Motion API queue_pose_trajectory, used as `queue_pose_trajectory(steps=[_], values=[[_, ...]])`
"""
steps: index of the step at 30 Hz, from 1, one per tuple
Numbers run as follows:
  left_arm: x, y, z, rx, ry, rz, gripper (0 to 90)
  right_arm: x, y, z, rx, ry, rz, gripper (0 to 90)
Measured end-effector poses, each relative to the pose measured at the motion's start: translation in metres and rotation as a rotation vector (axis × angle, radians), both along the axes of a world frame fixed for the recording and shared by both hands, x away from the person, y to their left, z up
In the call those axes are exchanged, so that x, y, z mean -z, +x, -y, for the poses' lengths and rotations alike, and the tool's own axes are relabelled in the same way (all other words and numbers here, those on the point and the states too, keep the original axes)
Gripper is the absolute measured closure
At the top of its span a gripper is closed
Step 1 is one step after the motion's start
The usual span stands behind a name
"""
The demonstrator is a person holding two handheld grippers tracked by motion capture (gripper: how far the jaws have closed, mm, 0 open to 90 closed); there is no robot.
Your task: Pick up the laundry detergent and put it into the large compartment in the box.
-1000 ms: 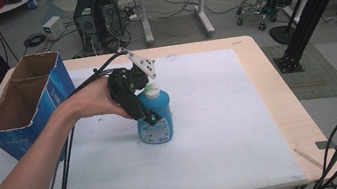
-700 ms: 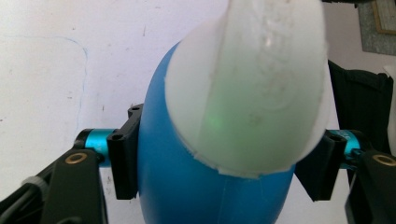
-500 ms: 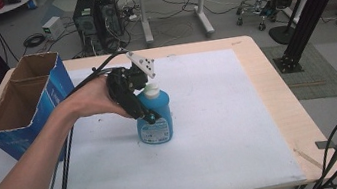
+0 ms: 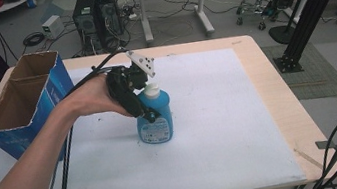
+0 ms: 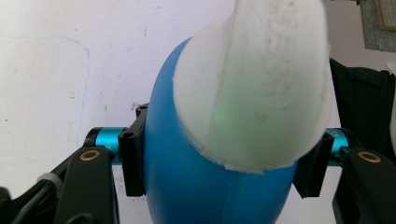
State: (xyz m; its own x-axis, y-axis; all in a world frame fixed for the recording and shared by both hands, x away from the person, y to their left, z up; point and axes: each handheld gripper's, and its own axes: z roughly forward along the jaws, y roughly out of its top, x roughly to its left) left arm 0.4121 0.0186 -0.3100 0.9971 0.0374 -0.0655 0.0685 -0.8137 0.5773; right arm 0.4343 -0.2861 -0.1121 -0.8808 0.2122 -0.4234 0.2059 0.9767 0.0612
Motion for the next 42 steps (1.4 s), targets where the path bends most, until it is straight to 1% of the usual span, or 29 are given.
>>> queue_pose_trajectory(steps=[8,12,16,22,25,29,37,42], values=[[-0.0009,-0.0004,0.0002,0.001,0.008,0.000,36.5,0.0016,0.0008,-0.0001,-0.001,-0.006,0.001,12.8],[-0.0011,-0.0007,0.0009,-0.008,0.011,0.000,36.7,0.0016,0.0005,0.0002,0.001,-0.011,0.001,12.8],[-0.0017,-0.0004,0.0012,-0.006,0.021,0.008,37.1,0.0020,-0.0001,0.0011,0.007,-0.009,0.000,12.8],[-0.0013,-0.0011,0.0008,-0.006,0.014,0.011,37.7,0.0024,-0.0005,0.0022,0.007,-0.007,0.002,12.8],[-0.0012,-0.0015,0.0007,-0.007,0.013,0.012,37.8,0.0026,0.0000,0.0029,0.005,-0.014,0.002,12.8],[-0.0016,-0.0015,0.0009,-0.009,0.017,0.016,37.8,0.0042,0.0001,0.0030,0.008,-0.011,-0.001,12.8],[-0.0015,-0.0015,0.0009,-0.025,0.015,0.009,37.9,0.0061,-0.0003,0.0030,0.009,-0.018,-0.004,12.8],[-0.0028,-0.0033,0.0019,-0.036,0.032,0.011,37.9,0.0068,-0.0002,0.0031,0.009,-0.017,-0.007,12.8]])
